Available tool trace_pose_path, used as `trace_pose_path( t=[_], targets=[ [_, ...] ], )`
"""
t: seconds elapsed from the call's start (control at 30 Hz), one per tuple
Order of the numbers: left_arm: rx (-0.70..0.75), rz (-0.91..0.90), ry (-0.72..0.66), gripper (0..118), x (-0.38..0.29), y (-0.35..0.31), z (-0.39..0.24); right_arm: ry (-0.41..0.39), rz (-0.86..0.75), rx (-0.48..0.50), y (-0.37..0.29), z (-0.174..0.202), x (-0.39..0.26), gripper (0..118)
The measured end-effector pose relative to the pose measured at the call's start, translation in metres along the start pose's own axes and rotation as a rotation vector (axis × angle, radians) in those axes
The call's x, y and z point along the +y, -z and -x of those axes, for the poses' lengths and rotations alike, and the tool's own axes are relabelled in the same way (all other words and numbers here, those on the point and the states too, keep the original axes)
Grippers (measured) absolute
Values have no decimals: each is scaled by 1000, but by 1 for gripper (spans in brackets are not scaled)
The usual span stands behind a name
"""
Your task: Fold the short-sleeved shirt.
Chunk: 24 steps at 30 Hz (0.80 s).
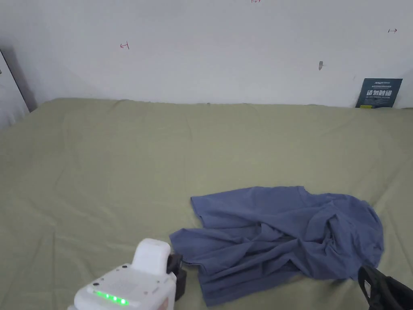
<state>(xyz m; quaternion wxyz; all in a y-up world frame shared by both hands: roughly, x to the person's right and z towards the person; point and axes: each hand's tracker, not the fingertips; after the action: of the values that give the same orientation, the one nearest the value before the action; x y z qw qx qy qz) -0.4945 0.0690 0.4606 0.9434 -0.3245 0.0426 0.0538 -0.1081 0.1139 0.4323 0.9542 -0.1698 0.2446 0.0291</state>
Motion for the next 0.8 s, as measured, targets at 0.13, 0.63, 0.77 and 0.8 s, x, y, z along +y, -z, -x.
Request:
trace_pose_path(
  t=[0.13,0.63,0.77,0.8],
  targets=[
    [58,114,34,0,27,75,38,-19,11,-1,7,-5,3,0],
    [97,393,211,62,44,216,50,14,98,-26,49,-34,-3,1],
    [18,308,197,4,46,195,37,22,94,-23,47,-37,0,1],
    [64,300,234,3,43,184,36,28,97,-14,48,-39,1,1]
  ],
)
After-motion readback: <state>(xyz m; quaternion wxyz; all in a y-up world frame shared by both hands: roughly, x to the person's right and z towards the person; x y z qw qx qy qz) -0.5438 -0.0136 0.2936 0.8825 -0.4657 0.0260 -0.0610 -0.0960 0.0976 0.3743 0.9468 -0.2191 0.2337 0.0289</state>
